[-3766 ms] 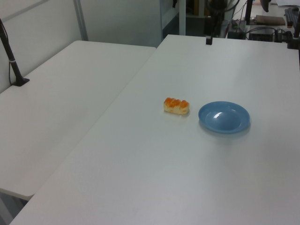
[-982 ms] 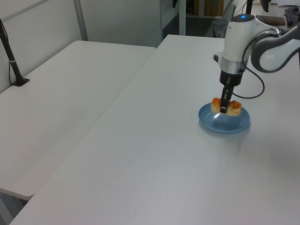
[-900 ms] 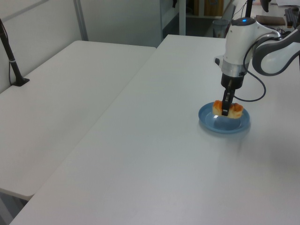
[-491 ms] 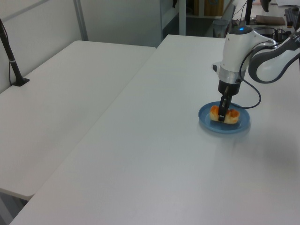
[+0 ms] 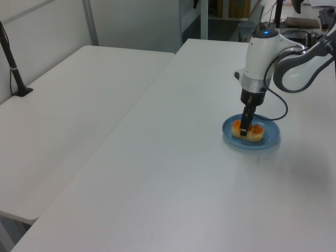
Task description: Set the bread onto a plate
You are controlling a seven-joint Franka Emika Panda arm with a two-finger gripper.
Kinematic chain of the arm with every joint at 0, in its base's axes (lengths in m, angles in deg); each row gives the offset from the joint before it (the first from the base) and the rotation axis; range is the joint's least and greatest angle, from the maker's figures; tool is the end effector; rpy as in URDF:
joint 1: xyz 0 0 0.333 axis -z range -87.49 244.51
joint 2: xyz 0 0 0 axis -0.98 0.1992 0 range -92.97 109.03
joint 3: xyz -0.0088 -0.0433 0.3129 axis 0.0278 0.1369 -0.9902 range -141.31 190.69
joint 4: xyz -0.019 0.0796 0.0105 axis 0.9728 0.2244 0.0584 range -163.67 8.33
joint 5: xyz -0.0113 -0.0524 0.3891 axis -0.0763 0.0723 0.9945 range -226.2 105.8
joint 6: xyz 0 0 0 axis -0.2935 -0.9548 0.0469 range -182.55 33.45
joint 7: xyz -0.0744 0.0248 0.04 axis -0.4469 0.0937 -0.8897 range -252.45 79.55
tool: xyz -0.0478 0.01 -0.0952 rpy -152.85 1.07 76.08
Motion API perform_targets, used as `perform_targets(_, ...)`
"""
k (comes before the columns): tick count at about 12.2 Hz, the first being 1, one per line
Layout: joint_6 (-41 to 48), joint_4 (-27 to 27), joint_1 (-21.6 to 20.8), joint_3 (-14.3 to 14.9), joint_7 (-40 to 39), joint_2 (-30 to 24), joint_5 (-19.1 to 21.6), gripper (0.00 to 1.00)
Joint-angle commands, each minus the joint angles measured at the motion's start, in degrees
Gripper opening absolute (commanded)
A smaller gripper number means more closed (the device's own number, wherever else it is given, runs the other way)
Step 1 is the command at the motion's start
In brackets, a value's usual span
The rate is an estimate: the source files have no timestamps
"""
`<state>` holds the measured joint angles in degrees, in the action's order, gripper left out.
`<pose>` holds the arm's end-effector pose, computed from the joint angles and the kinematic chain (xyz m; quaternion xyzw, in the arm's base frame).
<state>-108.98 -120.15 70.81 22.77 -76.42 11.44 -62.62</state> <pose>0.5181 0.0879 0.3273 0.9987 0.0123 0.0498 0.0046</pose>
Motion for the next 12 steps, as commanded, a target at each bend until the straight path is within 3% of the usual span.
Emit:
perform_targets(1,6.40,3.70,0.58,0.42,-1.86,-1.99,0.84,1.00)
perform_targets(6,28.54,21.52,0.76,0.77,-1.77,-3.49,0.58,1.00)
perform_targets(12,43.94,38.67,3.75,0.95,-4.32,-3.23,-0.04,1.00)
